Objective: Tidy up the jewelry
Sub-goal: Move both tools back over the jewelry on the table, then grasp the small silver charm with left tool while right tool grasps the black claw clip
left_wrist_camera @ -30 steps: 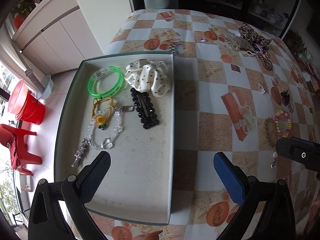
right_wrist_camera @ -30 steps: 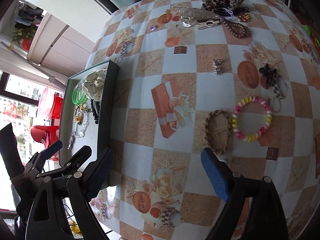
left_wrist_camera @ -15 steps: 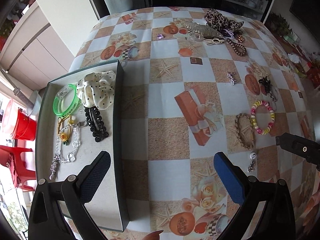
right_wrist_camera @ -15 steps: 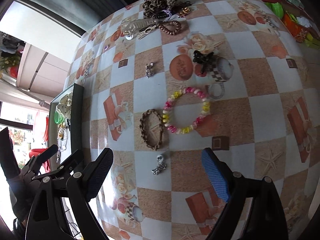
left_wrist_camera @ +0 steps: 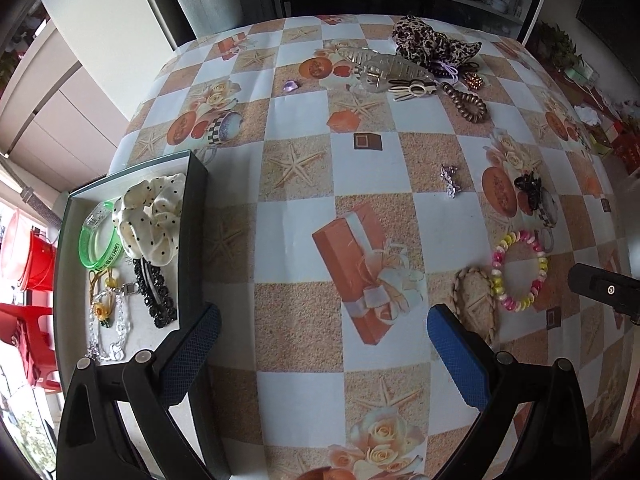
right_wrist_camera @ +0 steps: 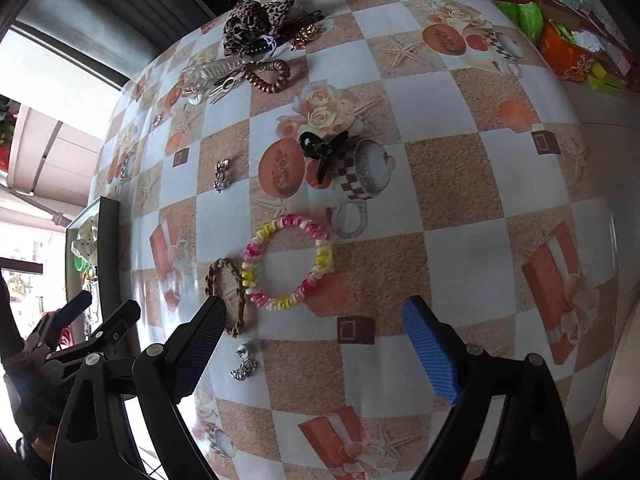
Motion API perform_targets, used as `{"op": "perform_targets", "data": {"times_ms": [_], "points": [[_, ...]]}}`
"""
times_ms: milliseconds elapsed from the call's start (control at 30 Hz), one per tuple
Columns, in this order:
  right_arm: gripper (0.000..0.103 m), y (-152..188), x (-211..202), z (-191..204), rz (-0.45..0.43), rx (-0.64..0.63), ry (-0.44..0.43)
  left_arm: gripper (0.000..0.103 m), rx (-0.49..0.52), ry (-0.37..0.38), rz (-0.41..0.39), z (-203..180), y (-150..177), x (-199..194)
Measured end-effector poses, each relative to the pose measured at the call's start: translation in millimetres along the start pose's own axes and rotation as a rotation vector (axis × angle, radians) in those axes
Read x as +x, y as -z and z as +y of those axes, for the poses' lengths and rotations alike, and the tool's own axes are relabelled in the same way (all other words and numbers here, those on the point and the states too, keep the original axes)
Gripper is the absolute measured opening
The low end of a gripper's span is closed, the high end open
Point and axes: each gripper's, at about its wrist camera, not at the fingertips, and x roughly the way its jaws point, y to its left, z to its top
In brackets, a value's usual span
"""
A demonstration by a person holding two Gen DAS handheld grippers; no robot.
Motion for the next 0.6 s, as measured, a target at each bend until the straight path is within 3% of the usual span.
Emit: {"op": "perform_targets", "data": {"times_ms": [333, 433, 600], "points": [[0.091, -46.7, 20.8, 5.2, -0.027, -0.027, 0.047, 0.103, 0.022, 0.095, -0.005, -21.7, -26.3, 20.8], [0.091, -57.4, 28.8, 9.2, -0.031, -0.042, 0.058, 0.099, 0.049, 0.108, 0.008, -30.7, -30.9, 29.2], [0.077, -69.9, 40.9, 13.6, -0.026, -0.069, 0.085, 0.098, 0.071, 0.112, 0.014, -41.9, -38.6, 42.1]]}}
